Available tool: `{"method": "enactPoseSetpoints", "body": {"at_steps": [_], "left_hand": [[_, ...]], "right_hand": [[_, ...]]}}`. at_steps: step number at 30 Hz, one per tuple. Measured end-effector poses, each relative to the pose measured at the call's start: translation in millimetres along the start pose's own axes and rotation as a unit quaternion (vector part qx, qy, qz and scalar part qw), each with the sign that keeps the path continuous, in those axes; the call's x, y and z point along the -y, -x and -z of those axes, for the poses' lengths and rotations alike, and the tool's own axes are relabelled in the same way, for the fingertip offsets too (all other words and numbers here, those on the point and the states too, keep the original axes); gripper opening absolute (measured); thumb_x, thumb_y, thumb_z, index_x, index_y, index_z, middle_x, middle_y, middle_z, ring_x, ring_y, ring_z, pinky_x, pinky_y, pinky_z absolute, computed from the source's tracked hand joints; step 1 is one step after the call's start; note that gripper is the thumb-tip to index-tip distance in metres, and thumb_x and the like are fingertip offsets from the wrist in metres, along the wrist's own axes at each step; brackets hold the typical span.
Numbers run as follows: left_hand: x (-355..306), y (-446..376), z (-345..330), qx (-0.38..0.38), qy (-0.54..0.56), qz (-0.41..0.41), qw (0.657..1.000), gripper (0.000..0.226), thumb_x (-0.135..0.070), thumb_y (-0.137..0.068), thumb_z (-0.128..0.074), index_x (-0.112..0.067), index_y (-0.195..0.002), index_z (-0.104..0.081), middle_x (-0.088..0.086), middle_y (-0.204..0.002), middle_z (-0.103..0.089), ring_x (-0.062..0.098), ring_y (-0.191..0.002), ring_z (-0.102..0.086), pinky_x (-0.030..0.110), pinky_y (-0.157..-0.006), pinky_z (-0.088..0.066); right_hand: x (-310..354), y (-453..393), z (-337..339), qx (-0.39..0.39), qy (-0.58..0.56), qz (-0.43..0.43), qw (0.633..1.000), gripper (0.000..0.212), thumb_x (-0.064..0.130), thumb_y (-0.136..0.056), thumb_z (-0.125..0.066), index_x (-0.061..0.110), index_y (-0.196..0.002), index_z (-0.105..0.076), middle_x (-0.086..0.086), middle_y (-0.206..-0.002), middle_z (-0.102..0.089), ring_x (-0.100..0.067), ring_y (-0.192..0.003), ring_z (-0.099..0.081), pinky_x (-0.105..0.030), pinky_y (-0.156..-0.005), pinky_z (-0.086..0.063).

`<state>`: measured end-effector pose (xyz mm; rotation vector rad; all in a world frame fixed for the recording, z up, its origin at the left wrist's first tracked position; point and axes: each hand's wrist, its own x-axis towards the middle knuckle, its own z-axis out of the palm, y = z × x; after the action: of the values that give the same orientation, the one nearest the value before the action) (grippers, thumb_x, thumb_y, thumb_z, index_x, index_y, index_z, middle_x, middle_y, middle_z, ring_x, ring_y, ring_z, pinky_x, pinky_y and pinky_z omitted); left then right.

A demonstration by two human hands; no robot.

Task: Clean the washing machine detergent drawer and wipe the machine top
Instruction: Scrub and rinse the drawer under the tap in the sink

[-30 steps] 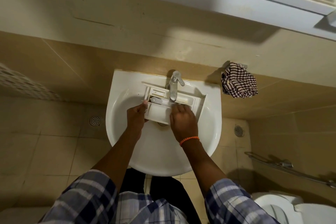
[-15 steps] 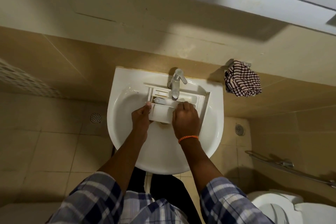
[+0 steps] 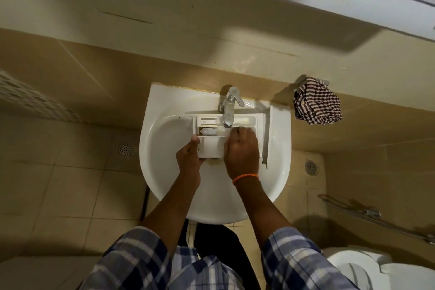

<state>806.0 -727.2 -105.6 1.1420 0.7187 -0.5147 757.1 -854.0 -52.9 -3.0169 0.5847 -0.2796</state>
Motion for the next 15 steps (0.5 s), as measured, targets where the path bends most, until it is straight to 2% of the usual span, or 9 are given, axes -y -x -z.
{"method": "enactPoseSetpoints", "body": {"at_steps": [3, 5, 8, 10, 11, 13, 15], "left_hand": [[2.7, -1.5, 12.1, -0.019, 0.042, 0.030, 0.998, 0.044, -0.040, -0.100, -0.073, -0.004, -0.124, -0.076, 0.018, -0.125, -0.077, 0.035, -0.117, -0.074, 0.043, -0.078, -0.067], [1.3, -4.1, 21.1, -0.024, 0.044, 0.030, 0.998, 0.032, -0.036, -0.105, -0.069, -0.008, -0.118, -0.077, 0.017, -0.122, -0.078, 0.036, -0.117, -0.074, 0.045, -0.080, -0.066], [-4.2, -3.2, 23.8, -0.017, 0.054, 0.032, 0.998, 0.023, -0.032, -0.105, -0.069, -0.012, -0.114, -0.077, 0.017, -0.124, -0.076, 0.033, -0.117, -0.073, 0.045, -0.080, -0.066], [-6.3, -2.0, 19.1, -0.014, 0.047, 0.029, 0.998, 0.031, -0.031, -0.105, -0.070, -0.007, -0.122, -0.075, 0.017, -0.128, -0.075, 0.033, -0.118, -0.072, 0.043, -0.080, -0.067], [-7.3, -1.1, 15.7, -0.011, 0.036, 0.026, 0.999, 0.034, -0.032, -0.105, -0.070, -0.005, -0.125, -0.075, 0.017, -0.128, -0.075, 0.033, -0.119, -0.072, 0.041, -0.078, -0.067], [-6.5, -2.1, 12.5, -0.005, 0.023, 0.020, 1.000, 0.034, -0.033, -0.105, -0.069, -0.005, -0.123, -0.077, 0.017, -0.127, -0.076, 0.033, -0.119, -0.073, 0.037, -0.074, -0.068], [-6.3, -3.1, 13.6, 0.005, 0.017, 0.013, 1.000, 0.033, -0.034, -0.104, -0.069, -0.006, -0.119, -0.078, 0.018, -0.126, -0.076, 0.034, -0.119, -0.073, 0.036, -0.073, -0.068]], "right_hand": [[23.0, 0.2, -5.9, 0.078, -0.027, 0.136, 0.987, 0.047, 0.033, -0.107, -0.051, 0.006, -0.144, -0.058, -0.016, -0.140, -0.064, -0.033, -0.134, -0.057, -0.054, -0.126, -0.031], [18.5, -5.0, -8.0, 0.093, -0.042, 0.174, 0.979, 0.046, 0.032, -0.108, -0.050, 0.008, -0.146, -0.058, -0.015, -0.142, -0.064, -0.032, -0.135, -0.058, -0.048, -0.126, -0.031], [0.3, -10.4, -6.3, 0.034, -0.030, 0.125, 0.991, 0.033, 0.020, -0.105, -0.051, 0.005, -0.128, -0.069, -0.017, -0.126, -0.071, -0.037, -0.121, -0.063, -0.048, -0.118, -0.042], [-4.3, -8.8, -4.8, -0.005, -0.012, 0.061, 0.998, 0.026, 0.012, -0.100, -0.055, -0.001, -0.117, -0.071, -0.021, -0.114, -0.072, -0.041, -0.110, -0.065, -0.048, -0.110, -0.048], [-0.1, -7.6, -4.1, -0.008, 0.000, 0.029, 1.000, 0.028, 0.012, -0.100, -0.053, -0.002, -0.117, -0.070, -0.023, -0.113, -0.070, -0.042, -0.109, -0.064, -0.048, -0.111, -0.047], [15.6, -3.9, -3.8, 0.026, 0.021, 0.004, 0.999, 0.038, 0.022, -0.105, -0.044, 0.000, -0.126, -0.067, -0.025, -0.120, -0.068, -0.044, -0.117, -0.061, -0.052, -0.117, -0.041], [26.2, 2.0, -6.6, 0.062, 0.024, 0.052, 0.996, 0.047, 0.037, -0.108, -0.038, 0.009, -0.136, -0.063, -0.020, -0.130, -0.066, -0.039, -0.127, -0.059, -0.057, -0.121, -0.035]]}}
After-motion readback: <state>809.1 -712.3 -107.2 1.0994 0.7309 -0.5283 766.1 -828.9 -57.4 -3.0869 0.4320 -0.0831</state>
